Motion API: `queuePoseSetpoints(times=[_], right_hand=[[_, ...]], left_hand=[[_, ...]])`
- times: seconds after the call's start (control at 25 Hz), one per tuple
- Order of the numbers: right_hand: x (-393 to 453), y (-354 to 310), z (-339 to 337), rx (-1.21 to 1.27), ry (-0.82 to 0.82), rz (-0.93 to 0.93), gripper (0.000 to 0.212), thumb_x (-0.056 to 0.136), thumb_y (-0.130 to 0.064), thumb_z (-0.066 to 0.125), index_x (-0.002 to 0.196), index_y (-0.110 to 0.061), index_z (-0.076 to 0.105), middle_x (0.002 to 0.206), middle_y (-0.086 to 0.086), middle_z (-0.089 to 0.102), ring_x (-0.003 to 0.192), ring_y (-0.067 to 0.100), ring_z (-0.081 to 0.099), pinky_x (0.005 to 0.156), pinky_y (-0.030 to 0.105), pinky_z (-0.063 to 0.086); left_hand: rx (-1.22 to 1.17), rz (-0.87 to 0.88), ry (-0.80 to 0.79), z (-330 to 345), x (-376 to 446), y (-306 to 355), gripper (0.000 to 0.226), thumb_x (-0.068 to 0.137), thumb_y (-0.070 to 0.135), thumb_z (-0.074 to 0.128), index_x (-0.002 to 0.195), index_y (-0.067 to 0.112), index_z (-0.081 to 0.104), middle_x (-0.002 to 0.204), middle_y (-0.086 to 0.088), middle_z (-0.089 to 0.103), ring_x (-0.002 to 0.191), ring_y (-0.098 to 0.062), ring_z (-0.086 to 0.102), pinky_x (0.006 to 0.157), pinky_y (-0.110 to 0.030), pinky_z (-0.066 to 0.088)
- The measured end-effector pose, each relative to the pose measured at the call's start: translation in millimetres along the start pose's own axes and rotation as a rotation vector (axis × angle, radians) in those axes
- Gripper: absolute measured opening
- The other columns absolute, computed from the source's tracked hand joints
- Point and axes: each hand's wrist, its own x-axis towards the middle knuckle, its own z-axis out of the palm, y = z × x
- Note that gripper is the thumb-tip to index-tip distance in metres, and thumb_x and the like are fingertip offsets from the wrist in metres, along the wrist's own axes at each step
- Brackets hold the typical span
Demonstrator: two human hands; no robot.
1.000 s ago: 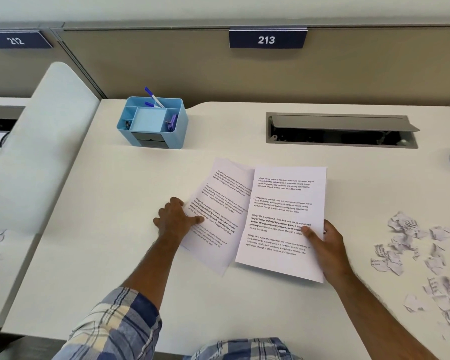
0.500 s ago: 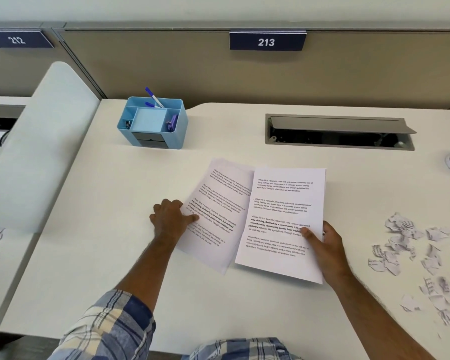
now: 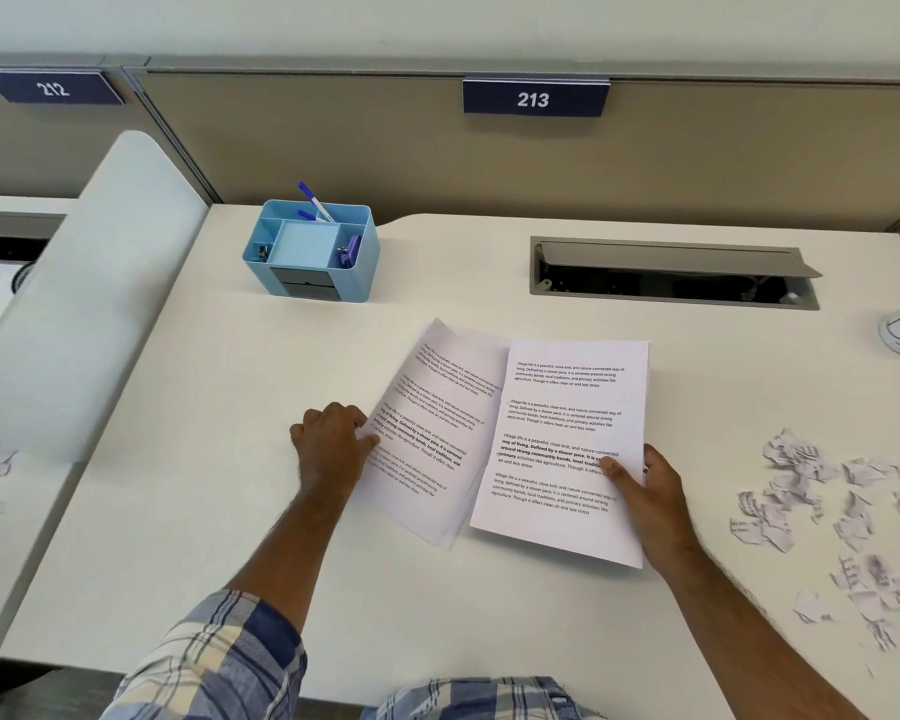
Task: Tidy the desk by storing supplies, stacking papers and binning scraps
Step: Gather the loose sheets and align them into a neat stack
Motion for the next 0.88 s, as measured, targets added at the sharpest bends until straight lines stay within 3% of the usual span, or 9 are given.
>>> queuePoseSetpoints(times=[0.08, 0.2, 0.4, 0.56, 0.72, 0.88], right_hand=[[-1, 0, -1, -0.016, 0.003, -0.002, 0.022, 0.094, -0.016, 0.072, 0.115, -0.018, 0.067, 0.111, -0.004, 0.077, 0.1, 0.018, 0.074, 0.083, 0.036, 0.058], [-3, -2, -3, -0.025, 0.009, -0.019, 0.022, 0.094, -0.015, 0.071, 0.115, -0.019, 0.066, 0.112, -0.004, 0.077, 0.1, 0.018, 0.074, 0.085, 0.038, 0.058], [-11, -4, -9, -0.032, 0.02, -0.038, 0.019, 0.095, -0.014, 0.07, 0.114, -0.018, 0.065, 0.11, -0.006, 0.077, 0.1, 0.017, 0.074, 0.082, 0.033, 0.057], [-22, -7, -7, -0.014, 0.016, -0.054, 0.021, 0.095, -0.013, 0.07, 0.115, -0.019, 0.065, 0.11, -0.008, 0.077, 0.102, 0.017, 0.073, 0.08, 0.029, 0.057], [-36, -19, 8, 0.018, -0.051, -0.054, 0.028, 0.095, -0.015, 0.071, 0.122, -0.022, 0.065, 0.113, -0.006, 0.077, 0.102, 0.018, 0.074, 0.084, 0.035, 0.06], [-53, -42, 30, 0.076, -0.136, -0.052, 0.028, 0.096, -0.013, 0.069, 0.122, -0.022, 0.065, 0.112, -0.005, 0.078, 0.1, 0.017, 0.075, 0.078, 0.027, 0.061]], left_hand=[[-0.207, -0.055, -0.115, -3, 1, 1, 0.011, 0.086, 0.029, 0.071, 0.088, 0.024, 0.061, 0.093, 0.001, 0.07, 0.089, -0.027, 0.065, 0.08, -0.039, 0.051], [-0.371, -0.077, -0.217, -10, 1, 1, 0.008, 0.092, 0.021, 0.06, 0.096, 0.024, 0.053, 0.097, -0.005, 0.071, 0.085, -0.031, 0.067, 0.073, -0.038, 0.055], [-0.569, -0.036, -0.156, -34, -9, -7, 0.026, 0.097, 0.011, 0.056, 0.12, 0.021, 0.059, 0.115, -0.003, 0.071, 0.1, -0.025, 0.069, 0.081, -0.033, 0.051], [-0.848, -0.085, -0.106, -63, -37, -8, 0.028, 0.099, 0.01, 0.059, 0.124, 0.022, 0.06, 0.116, 0.003, 0.072, 0.1, -0.017, 0.07, 0.076, -0.029, 0.052], [-1.071, -0.121, -0.164, -68, -68, -1, 0.028, 0.099, 0.018, 0.064, 0.125, 0.029, 0.061, 0.117, 0.007, 0.075, 0.104, -0.016, 0.073, 0.09, -0.037, 0.057], [-1.222, -0.147, -0.243, -59, -96, 19, 0.028, 0.1, 0.014, 0.062, 0.124, 0.027, 0.058, 0.118, 0.005, 0.075, 0.108, -0.021, 0.073, 0.093, -0.042, 0.057]])
